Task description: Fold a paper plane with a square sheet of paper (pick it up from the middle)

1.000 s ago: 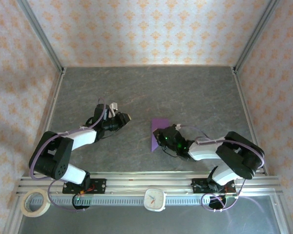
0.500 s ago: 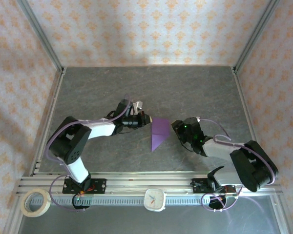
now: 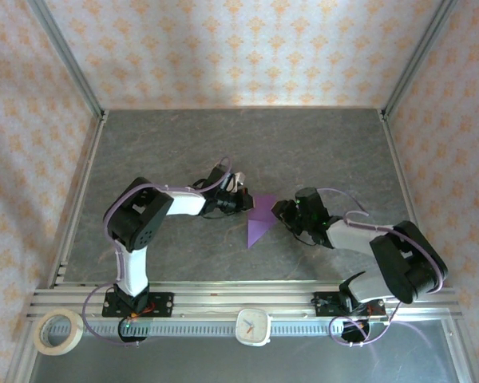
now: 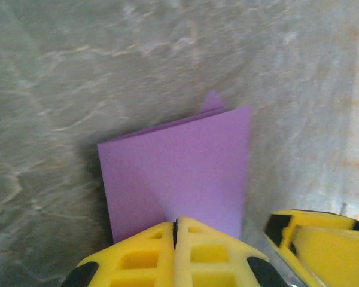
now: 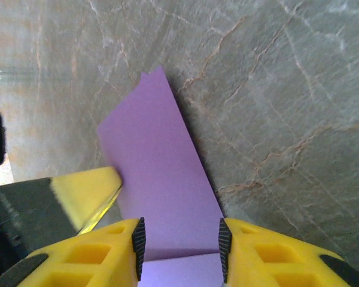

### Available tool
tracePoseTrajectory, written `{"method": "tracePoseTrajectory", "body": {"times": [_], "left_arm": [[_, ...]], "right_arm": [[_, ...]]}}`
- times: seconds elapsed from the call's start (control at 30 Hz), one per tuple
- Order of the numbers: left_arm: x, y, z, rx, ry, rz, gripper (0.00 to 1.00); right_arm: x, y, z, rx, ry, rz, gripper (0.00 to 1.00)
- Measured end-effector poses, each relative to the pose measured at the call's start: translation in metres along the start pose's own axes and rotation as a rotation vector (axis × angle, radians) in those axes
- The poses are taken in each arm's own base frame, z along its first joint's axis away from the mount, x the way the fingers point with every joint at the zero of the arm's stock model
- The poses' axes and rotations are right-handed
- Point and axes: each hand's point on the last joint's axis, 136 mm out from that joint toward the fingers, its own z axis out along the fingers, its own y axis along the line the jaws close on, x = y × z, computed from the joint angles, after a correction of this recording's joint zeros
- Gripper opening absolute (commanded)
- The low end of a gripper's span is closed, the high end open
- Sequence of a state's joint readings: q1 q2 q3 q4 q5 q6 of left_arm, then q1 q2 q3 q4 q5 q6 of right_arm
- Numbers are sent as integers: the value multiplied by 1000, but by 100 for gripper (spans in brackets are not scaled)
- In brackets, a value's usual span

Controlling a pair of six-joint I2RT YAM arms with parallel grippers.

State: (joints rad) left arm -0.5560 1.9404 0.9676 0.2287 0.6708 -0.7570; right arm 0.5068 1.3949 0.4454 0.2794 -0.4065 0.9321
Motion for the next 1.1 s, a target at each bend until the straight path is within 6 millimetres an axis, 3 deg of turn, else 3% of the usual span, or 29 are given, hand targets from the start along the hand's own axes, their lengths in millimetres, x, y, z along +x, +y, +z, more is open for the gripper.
{"method": "tracePoseTrajectory", "body": {"times": [0.3,0.7,0.8,1.1], "left_arm": [[0,5,2,6,-7,0,1],[0,5,1,19,-11,10,1],[0,5,1,22,-12,13,1],[0,5,0,33,-15,15,1]], "right_arm": [[18,-7,3,26,104,-19,41],[18,-9,6,34,140,9,37],[18,-5,9,20,151,9,33],[11,15,10,-30,147,-4,35]]}}
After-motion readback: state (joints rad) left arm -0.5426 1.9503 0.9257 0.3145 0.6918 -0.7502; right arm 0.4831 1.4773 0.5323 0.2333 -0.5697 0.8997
